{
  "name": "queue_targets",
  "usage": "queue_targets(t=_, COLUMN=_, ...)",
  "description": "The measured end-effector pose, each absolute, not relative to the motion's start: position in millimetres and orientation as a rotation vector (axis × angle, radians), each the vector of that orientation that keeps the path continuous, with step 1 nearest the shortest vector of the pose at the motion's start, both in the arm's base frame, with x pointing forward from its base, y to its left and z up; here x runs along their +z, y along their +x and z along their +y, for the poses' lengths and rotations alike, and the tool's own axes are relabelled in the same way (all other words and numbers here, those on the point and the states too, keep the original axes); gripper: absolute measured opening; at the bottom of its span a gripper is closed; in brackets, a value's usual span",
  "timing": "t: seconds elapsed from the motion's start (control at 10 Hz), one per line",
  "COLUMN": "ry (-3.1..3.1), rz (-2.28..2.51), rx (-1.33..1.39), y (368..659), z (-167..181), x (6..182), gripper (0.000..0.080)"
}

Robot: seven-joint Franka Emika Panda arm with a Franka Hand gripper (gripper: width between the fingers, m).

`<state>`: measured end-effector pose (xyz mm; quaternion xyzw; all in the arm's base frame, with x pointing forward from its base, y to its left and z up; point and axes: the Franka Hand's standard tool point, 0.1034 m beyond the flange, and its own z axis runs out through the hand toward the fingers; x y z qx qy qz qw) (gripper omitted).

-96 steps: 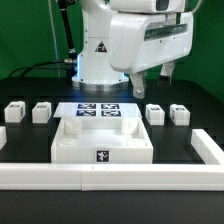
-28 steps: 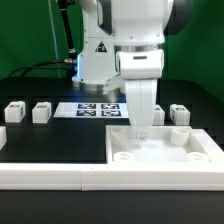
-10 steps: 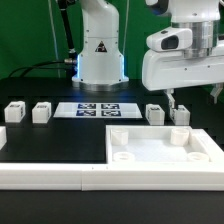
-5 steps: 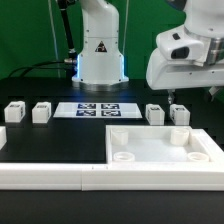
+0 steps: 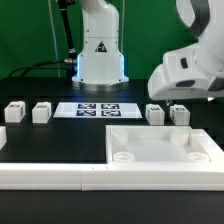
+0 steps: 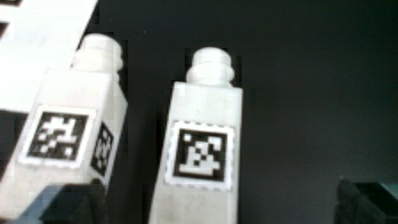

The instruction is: Assemble square table

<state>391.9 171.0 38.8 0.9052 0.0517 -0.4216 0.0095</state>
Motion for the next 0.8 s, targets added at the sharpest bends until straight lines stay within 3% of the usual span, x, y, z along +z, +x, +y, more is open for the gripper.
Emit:
queue_targets(t=0.1, ry=2.754, rz=0.169, rx=-1.442, y=388.2, z=171.5, x=37.2, gripper=0.0649)
queue_targets(t=0.5, ry=2.762, rz=0.171, rx=-1.437, y=392.4, z=173.2, x=31.5, gripper=0.0649)
queue_targets(t=0.8, ry=2.737, rz=0.172, rx=-1.470, y=379.3, z=173.6, x=18.8, gripper=0.0649)
